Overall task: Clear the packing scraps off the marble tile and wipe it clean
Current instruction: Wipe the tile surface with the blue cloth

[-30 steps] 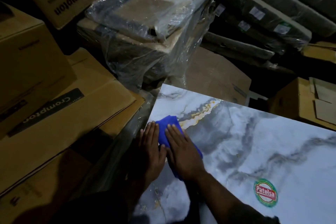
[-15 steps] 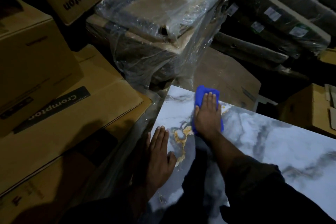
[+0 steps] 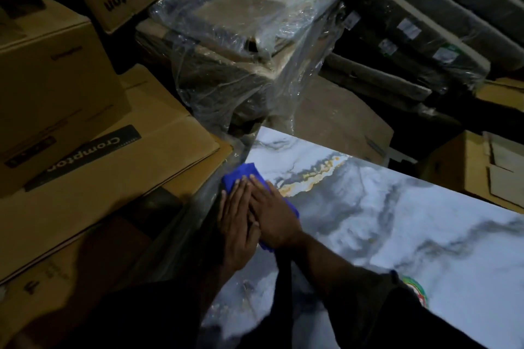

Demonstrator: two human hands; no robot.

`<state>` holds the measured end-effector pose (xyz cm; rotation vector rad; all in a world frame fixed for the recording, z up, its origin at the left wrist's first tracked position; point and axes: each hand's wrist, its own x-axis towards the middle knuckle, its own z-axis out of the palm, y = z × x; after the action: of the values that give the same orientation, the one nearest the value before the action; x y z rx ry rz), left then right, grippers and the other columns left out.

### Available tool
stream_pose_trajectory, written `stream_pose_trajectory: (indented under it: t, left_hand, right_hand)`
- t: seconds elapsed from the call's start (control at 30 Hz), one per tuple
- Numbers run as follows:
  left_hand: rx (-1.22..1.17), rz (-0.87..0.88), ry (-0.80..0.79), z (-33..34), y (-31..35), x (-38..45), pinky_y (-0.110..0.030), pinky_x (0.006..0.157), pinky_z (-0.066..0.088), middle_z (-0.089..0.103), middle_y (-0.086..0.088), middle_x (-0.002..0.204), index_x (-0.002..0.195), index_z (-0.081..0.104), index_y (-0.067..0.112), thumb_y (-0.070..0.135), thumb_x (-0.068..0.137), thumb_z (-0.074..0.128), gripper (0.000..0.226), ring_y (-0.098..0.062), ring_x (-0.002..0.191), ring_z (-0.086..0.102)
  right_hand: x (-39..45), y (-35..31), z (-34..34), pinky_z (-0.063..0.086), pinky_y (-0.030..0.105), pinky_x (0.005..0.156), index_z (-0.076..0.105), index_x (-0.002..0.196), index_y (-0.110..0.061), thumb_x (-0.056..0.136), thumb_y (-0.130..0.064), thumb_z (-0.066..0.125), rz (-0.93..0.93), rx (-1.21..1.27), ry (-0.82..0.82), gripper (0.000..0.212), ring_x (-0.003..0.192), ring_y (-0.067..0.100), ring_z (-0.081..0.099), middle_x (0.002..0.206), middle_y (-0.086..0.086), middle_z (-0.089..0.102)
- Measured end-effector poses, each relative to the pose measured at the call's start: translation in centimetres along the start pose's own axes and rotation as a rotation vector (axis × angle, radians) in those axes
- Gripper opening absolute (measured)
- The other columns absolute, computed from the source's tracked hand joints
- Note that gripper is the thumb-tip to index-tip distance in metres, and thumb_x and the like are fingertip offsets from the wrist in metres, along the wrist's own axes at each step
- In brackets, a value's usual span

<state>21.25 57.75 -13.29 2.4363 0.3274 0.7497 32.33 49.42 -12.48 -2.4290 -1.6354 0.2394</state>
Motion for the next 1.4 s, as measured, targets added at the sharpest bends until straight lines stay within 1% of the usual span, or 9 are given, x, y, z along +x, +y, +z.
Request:
stream_pose_trajectory:
  t: [0.27,0.4,0.6,0.7,0.87,0.97,1.1,1.2,1.4]
  left_hand:
    - [0.018,0.025,-0.301,-1.6,-1.3,-0.2,-0.053,0.125,0.021,0.042,-0.011,0.158,0.148,0.046,0.001,0.031,0.098,0.029,0.061,-0.027,0.151,0.031]
    - [0.151,0.084,-0.549,-2.2,-1.9,-0.3,-0.049,0.128,0.006,0.025,-0.010,0.165,0.154,0.036,0.004,0.050,0.096,0.023,0.075,-0.026,0.156,0.018]
    - [0.191,0.166,-0.601,-3.9,0.4,-6.5,-0.050,0.127,0.012,0.030,-0.015,0.163,0.154,0.036,0.000,0.049,0.095,0.035,0.076,-0.028,0.154,0.024]
    - [0.173,0.266,-0.611,-5.1,1.2,-9.8,-0.051,0.121,0.024,0.043,-0.016,0.157,0.147,0.048,-0.001,0.048,0.096,0.043,0.071,-0.029,0.148,0.039]
    - [0.117,0.268,-0.623,-7.2,-0.9,-13.0,-0.043,0.126,0.014,0.034,-0.005,0.163,0.154,0.041,0.010,0.050,0.101,0.034,0.066,-0.017,0.153,0.026]
    - [0.043,0.226,-0.643,-8.0,-1.5,-13.6,-0.041,0.128,0.011,0.032,-0.001,0.163,0.153,0.041,0.013,0.047,0.101,0.032,0.064,-0.015,0.154,0.023]
    - [-0.153,0.066,-0.650,-8.6,-1.0,-12.9,-0.032,0.128,0.008,0.030,-0.003,0.165,0.156,0.036,0.011,0.037,0.098,0.037,0.064,-0.013,0.154,0.021]
    - [-0.361,-0.026,-0.618,-9.6,-0.9,-12.8,-0.032,0.127,0.015,0.025,-0.005,0.165,0.157,0.029,0.008,0.030,0.097,0.038,0.064,-0.016,0.154,0.020]
    - [-0.430,-0.207,-0.620,-10.4,-0.4,-11.9,-0.043,0.126,0.020,0.030,-0.011,0.163,0.157,0.029,0.007,0.025,0.091,0.034,0.068,-0.024,0.151,0.028]
  right_hand:
    - [-13.1,-9.4,3.1,0.015,0.049,0.124,0.036,0.156,-0.014,0.098,-0.035,0.047,0.252,-0.004,0.131,0.063,0.157,0.020,0.009,0.166,0.005,0.023]
    - [-19.2,-14.9,4.5,0.012,0.047,0.124,0.032,0.158,-0.014,0.097,-0.036,0.049,0.366,-0.027,0.113,0.066,0.157,0.018,0.006,0.167,0.003,0.023]
    - [-24.7,-21.2,5.6,0.023,0.047,0.117,0.044,0.152,-0.013,0.093,-0.035,0.052,0.587,-0.074,0.134,0.063,0.153,0.022,0.023,0.162,0.004,0.035]
    - [-26.7,-22.1,5.7,0.027,0.049,0.113,0.053,0.145,-0.009,0.091,-0.034,0.047,0.699,-0.106,0.197,0.060,0.146,0.023,0.039,0.157,0.009,0.042]
    - [-28.6,-20.4,4.8,0.030,0.055,0.117,0.047,0.147,0.000,0.094,-0.031,0.031,1.120,-0.114,0.255,0.063,0.145,0.032,0.040,0.158,0.016,0.039]
    - [-26.0,-19.2,4.2,0.030,0.058,0.118,0.040,0.151,0.002,0.095,-0.034,0.023,1.264,-0.068,0.262,0.068,0.147,0.036,0.035,0.159,0.021,0.033]
    - [-20.7,-19.0,4.6,0.009,0.053,0.125,0.020,0.159,-0.004,0.102,-0.035,0.033,1.075,0.004,0.199,0.066,0.156,0.032,0.011,0.167,0.018,0.015]
    - [-17.7,-22.1,5.3,0.019,0.056,0.123,0.033,0.155,-0.004,0.099,-0.031,0.051,0.855,0.008,0.209,0.065,0.154,0.031,0.020,0.163,0.015,0.026]
    - [-20.3,-28.6,8.3,0.014,0.048,0.123,0.038,0.155,-0.018,0.099,-0.036,0.048,0.505,-0.054,0.106,0.060,0.154,0.020,0.020,0.164,0.005,0.030]
